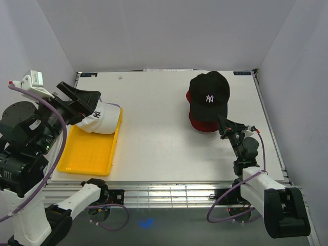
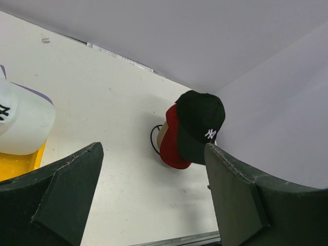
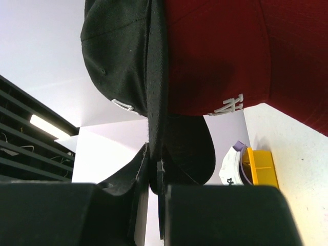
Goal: Stack the hats
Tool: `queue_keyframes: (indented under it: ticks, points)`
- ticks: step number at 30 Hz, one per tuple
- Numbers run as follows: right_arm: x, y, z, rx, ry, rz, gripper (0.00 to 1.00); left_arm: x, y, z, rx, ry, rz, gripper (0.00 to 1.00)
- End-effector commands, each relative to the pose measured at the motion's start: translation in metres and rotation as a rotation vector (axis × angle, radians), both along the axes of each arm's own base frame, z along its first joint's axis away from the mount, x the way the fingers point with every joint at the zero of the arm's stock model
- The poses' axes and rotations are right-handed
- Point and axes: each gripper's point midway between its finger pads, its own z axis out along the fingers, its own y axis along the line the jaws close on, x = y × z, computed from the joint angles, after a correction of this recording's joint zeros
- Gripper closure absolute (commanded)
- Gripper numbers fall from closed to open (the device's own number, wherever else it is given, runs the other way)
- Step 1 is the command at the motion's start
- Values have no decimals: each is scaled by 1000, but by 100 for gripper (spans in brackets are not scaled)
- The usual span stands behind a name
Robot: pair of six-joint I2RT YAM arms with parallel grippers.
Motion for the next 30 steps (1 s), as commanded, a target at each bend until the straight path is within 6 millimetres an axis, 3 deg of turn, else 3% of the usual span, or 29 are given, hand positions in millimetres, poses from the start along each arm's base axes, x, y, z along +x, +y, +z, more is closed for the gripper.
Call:
queue_keyframes:
  ticks: [1,9,30]
  points:
    - [-5,-2,-42,-42,128,11,92,1,1,-2,3,2,7,10]
    - [-6,-13,-59,-91,166,-9,92,2,1,-5,7,10,10,10]
    - [-7,-35,-127,-308,393,-12,92,5,1,-11,14,26,11,10]
